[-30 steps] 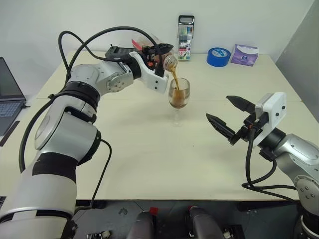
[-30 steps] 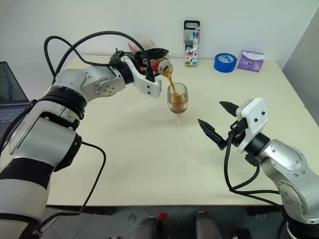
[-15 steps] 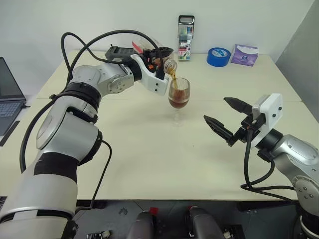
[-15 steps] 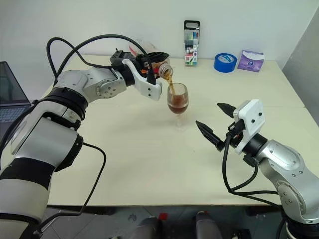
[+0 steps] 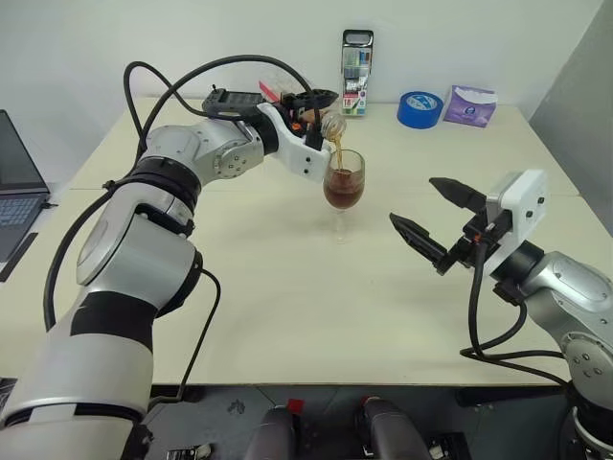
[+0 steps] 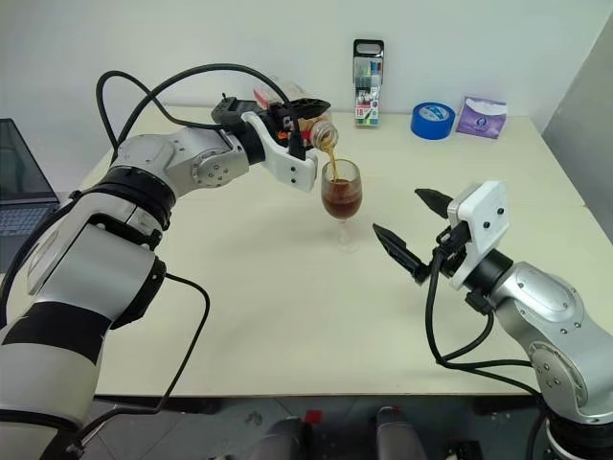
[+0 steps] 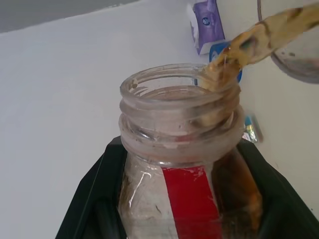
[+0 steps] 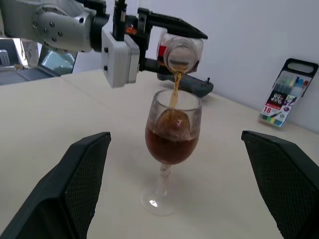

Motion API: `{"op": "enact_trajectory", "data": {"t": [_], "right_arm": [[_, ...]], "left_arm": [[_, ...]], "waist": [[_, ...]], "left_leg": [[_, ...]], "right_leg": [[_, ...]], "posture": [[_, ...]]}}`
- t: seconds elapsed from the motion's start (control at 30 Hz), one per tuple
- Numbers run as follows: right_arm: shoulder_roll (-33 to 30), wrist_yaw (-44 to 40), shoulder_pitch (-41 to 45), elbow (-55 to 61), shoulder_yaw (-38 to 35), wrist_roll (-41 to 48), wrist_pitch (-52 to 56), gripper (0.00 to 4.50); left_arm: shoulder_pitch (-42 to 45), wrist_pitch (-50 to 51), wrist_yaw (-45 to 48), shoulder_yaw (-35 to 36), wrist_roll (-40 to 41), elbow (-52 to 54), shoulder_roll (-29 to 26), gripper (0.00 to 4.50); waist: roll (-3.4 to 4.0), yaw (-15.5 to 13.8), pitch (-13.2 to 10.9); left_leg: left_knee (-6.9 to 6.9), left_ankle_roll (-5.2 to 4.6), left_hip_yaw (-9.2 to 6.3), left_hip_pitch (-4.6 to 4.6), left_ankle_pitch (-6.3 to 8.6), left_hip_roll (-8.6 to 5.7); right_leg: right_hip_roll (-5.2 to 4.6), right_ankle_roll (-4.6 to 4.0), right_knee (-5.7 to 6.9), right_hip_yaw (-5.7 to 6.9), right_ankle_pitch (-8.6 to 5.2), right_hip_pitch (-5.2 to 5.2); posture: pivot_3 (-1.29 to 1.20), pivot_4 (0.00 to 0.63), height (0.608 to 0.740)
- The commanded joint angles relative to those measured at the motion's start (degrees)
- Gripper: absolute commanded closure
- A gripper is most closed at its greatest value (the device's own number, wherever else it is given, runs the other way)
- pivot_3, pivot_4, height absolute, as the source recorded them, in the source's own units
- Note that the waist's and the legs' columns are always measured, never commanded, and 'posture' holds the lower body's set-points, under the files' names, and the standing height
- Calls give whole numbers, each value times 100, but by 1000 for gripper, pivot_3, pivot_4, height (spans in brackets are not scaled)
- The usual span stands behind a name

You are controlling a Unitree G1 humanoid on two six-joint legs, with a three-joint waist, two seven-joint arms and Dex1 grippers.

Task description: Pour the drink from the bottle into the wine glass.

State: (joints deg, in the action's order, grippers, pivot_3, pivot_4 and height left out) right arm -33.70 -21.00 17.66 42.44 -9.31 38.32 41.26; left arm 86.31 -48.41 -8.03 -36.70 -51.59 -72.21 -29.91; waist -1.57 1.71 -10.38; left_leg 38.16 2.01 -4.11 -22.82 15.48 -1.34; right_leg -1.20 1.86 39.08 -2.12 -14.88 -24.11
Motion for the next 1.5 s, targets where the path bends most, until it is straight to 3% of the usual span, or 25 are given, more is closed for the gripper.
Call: {"op": "enact_trajectory", "data": {"t": [0.03, 0.17, 0.3, 0.43, 0.57, 0.73, 0.87, 1.03, 1.27, 1.5], "right_arm": [[11, 57, 166, 153, 34, 100, 48, 0], [-8, 53, 277, 140, 70, 131, 114, 0], [56, 100, 537, 127, 131, 265, 217, 0], [205, 266, 1130, -122, 181, 483, 531, 0], [636, 663, 2175, -616, 432, 654, 999, 0], [1060, 956, 2749, -1124, 1195, 408, 1635, 0], [1388, 828, 2643, -1612, 1842, -37, 1464, 0], [1449, 587, 2622, -2078, 1970, -495, 1124, 0], [1461, 287, 2644, -2188, 1906, -688, 1069, 0], [1507, 179, 2615, -2150, 1889, -846, 1103, 0]], "left_arm": [[102, -2, 125, 297, 375, 80, 7, 2347], [-81, -9, 706, 635, 923, 22, 106, 2347], [-391, 413, 2195, 1755, 2443, -38, 435, 2347], [-668, 1497, 3418, 2969, 3950, 194, 654, 2347], [-995, 2972, 3544, 4143, 5156, 551, 481, 2347], [-1888, 4422, 3167, 4941, 5902, 1645, 274, 2347], [-2877, 5017, 2873, 5145, 6041, 2644, 184, 2347], [-3522, 5389, 2605, 5232, 6091, 3239, 179, 2347], [-3908, 5333, 2408, 5006, 5796, 3366, 78, 94], [-4365, 5655, 2347, 4965, 5796, 4009, 88, 18]], "waist": [[0, 0, 0], [0, -2, 0], [1, -1, 1], [2, 32, 1], [4, 116, 2], [5, 164, 10], [2, 147, 11], [-8, 29, 17], [-12, 6, 20], [-12, 14, 20]], "left_leg": [[0, 0, 0, 0, 0, 0], [1, 0, 0, -1, 0, 0], [6, 0, 1, 0, -1, 3], [13, 0, -1, -3, -1, 2], [12, 0, -16, 0, -1, 6], [11, 1, -34, 0, -1, 33], [23, 4, -33, -10, -3, 33], [55, 3, -40, -21, -2, 19], [58, 1, -38, -16, -1, 13], [57, 1, -37, -15, 0, 16]], "right_leg": [[0, 0, 0, 0, 0, 0], [-1, 0, 0, 1, 0, 0], [-1, -1, 4, 1, 0, 0], [1, -1, 6, 5, 1, -2], [4, -2, 16, 1, 1, -6], [-3, 2, 35, 2, -1, -17], [-5, 2, 45, -2, -1, -26], [-13, 1, 48, 3, -1, -26], [-17, 1, 52, 2, -1, -21], [-17, 1, 53, -1, -1, -22]], "posture": [[0, 150, 740], [0, 150, 740], [0, 150, 740], [0, 150, 740], [0, 150, 740], [0, 150, 740], [0, 150, 740], [0, 150, 740], [0, 150, 740], [0, 150, 740]]}}
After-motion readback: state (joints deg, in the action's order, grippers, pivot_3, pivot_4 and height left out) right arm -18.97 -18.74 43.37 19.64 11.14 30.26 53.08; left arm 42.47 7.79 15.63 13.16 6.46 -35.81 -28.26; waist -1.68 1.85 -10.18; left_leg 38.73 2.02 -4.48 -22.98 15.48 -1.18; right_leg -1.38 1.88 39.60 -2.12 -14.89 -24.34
